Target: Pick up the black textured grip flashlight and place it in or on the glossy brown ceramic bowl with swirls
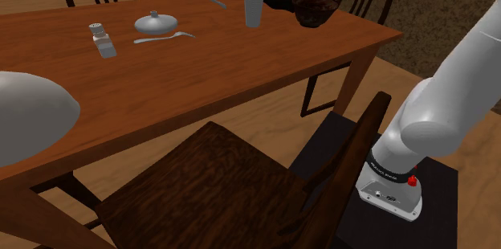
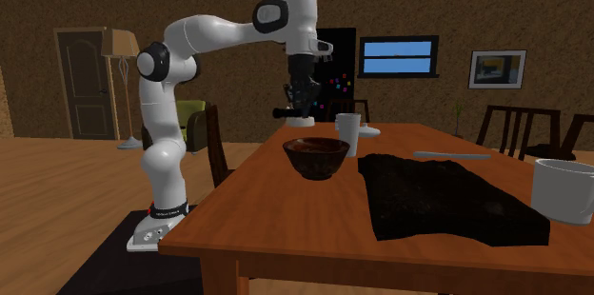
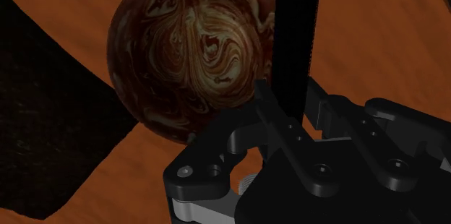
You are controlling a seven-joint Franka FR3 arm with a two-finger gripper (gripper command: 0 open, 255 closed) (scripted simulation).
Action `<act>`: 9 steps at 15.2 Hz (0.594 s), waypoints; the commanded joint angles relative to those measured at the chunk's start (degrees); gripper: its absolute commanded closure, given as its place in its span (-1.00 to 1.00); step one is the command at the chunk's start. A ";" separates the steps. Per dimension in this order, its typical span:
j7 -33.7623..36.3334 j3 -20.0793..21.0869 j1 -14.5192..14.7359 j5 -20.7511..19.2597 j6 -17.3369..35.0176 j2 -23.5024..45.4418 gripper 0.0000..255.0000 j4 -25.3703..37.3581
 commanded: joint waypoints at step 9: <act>-5.52 -2.86 -3.03 5.08 3.49 9.81 1.00 5.02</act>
